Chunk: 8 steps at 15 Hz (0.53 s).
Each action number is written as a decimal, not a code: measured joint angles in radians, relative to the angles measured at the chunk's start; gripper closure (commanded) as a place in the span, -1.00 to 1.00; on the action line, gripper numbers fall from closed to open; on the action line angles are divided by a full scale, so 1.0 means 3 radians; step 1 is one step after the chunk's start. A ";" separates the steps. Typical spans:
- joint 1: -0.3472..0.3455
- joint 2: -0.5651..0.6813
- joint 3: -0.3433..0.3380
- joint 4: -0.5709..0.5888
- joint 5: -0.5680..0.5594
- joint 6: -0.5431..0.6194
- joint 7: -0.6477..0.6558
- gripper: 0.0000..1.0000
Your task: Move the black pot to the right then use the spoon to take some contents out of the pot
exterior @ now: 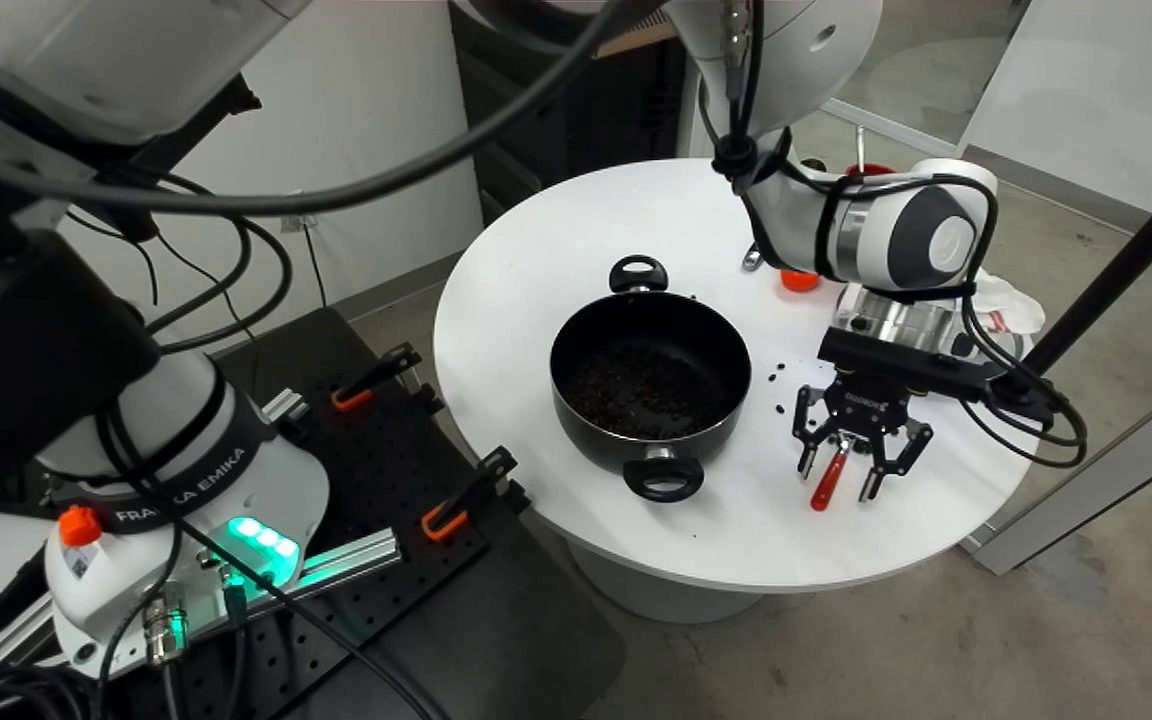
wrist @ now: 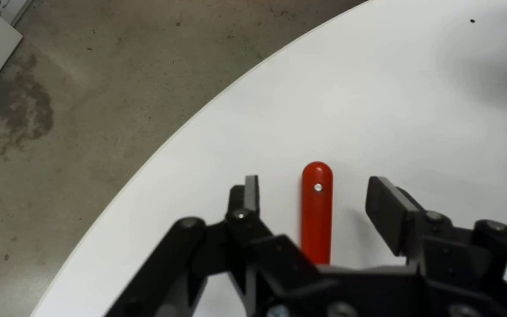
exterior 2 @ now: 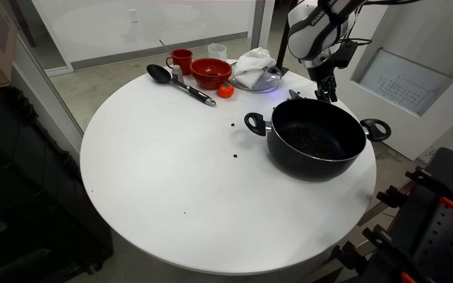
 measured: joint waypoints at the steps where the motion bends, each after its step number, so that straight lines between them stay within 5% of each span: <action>1: 0.0000 0.0003 0.0000 0.0000 0.0000 0.0006 -0.0002 -0.99; 3: 0.0001 0.0004 0.0001 0.0000 -0.0002 0.0018 -0.0020 -1.00; 4: 0.0003 0.0002 0.0000 -0.0003 -0.0013 0.0031 -0.0034 -0.48; 6: 0.0015 -0.0031 -0.0002 -0.0035 -0.0067 0.0096 -0.0066 -0.47; 8: 0.0033 -0.0146 -0.0002 -0.0163 -0.0143 0.0256 -0.0118 -0.18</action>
